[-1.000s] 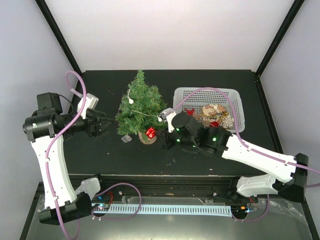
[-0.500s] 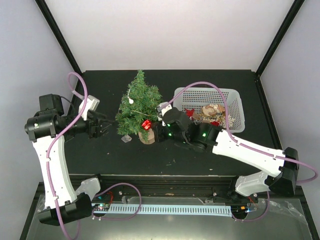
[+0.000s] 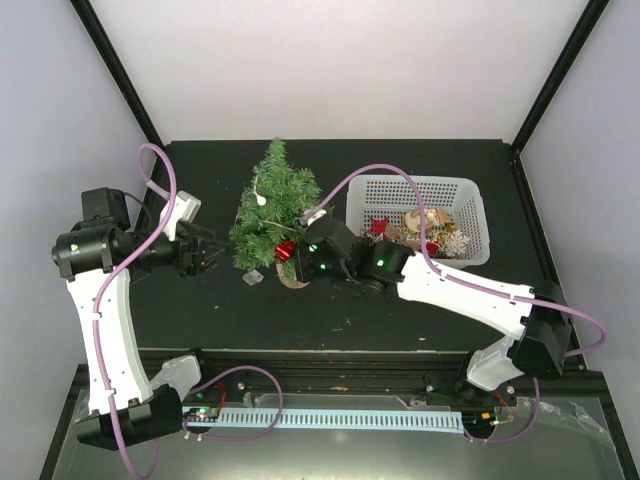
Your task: Decorate the small christmas tree
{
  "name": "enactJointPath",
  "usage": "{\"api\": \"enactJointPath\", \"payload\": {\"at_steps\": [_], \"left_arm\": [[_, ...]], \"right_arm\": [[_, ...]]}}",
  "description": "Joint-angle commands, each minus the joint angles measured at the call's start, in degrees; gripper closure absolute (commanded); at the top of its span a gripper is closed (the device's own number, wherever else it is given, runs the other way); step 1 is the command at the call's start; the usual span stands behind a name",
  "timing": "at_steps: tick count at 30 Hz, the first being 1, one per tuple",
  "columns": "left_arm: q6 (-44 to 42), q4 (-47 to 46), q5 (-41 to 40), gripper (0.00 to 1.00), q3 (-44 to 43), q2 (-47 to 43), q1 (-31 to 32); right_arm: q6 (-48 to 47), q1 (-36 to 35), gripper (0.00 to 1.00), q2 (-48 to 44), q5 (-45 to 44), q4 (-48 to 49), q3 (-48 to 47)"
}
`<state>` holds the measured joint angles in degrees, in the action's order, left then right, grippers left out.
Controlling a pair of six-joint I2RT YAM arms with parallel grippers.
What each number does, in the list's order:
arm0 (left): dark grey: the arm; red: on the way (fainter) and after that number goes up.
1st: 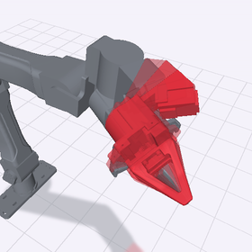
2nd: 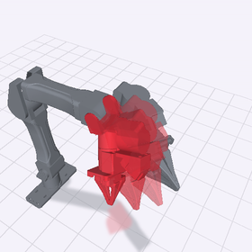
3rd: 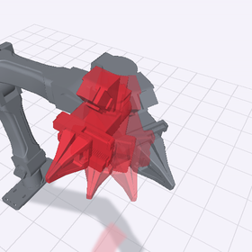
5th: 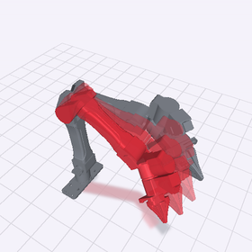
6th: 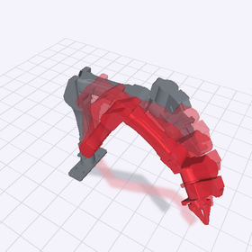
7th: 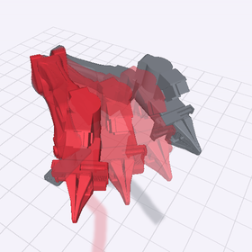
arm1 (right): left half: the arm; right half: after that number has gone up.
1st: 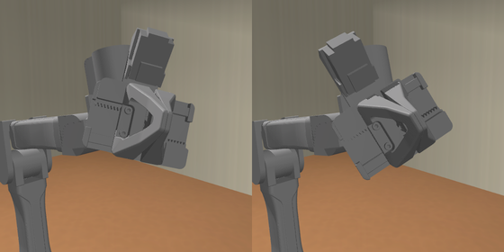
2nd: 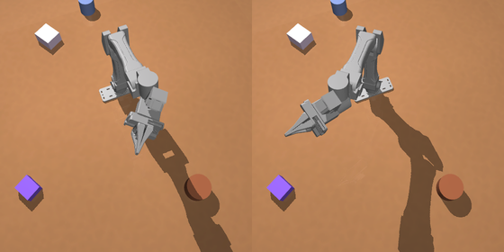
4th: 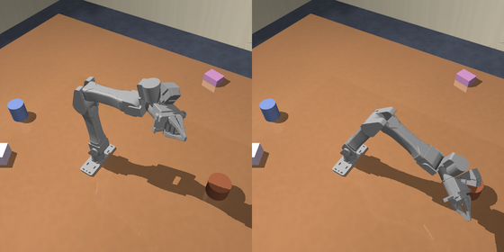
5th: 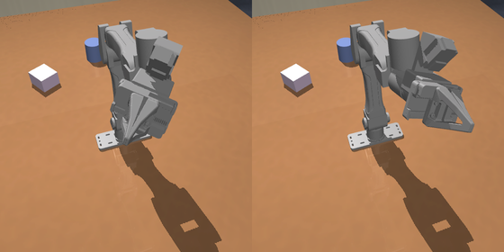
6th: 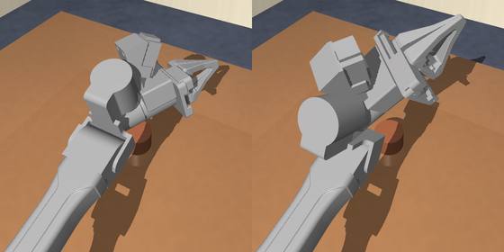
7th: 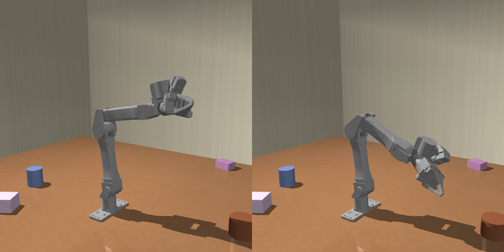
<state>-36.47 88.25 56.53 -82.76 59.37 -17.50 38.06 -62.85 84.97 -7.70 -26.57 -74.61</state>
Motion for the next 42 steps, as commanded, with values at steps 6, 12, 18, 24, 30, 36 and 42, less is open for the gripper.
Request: {"api": "enactJointPath", "payload": {"at_steps": [6,12,18,24,30,36,42], "left_arm": [[-1.6,0.7,0.2,0.35,0.1,0.6,0.3],[-1.6,0.6,0.4,0.35,0.2,1.1,0.3],[-1.7,0.6,0.5,0.35,0.3,1.2,0.2],[-1.7,0.6,0.4,0.35,0.3,1.0,0.3],[-1.6,0.5,0.3,0.35,0.5,0.6,0.3],[-1.6,0.5,0.2,0.35,0.5,0.5,0.2],[-1.6,0.3,0.2,0.35,0.7,0.6,0.3]], "right_arm": [[1.8,0.3,0.99,0.6,-0.4,-1.4,-1.4],[1.8,0.3,0.99,-1.3,-1.7,-2.0,-0.6],[2.7,0.3,0.99,-2.9,-3.6,-2.9,0.7],[3.3,0.4,0.90,-3.0,-4.2,-3.8,0.6],[3.7,0.4,0.68,-3.7,-4.7,-4.2,0.5],[3.7,0.4,0.65,-7.8,-5.1,-5.1,1.5],[4.1,0.4,0.70,-13.4,-5.3,-4.3,5.1]]}}
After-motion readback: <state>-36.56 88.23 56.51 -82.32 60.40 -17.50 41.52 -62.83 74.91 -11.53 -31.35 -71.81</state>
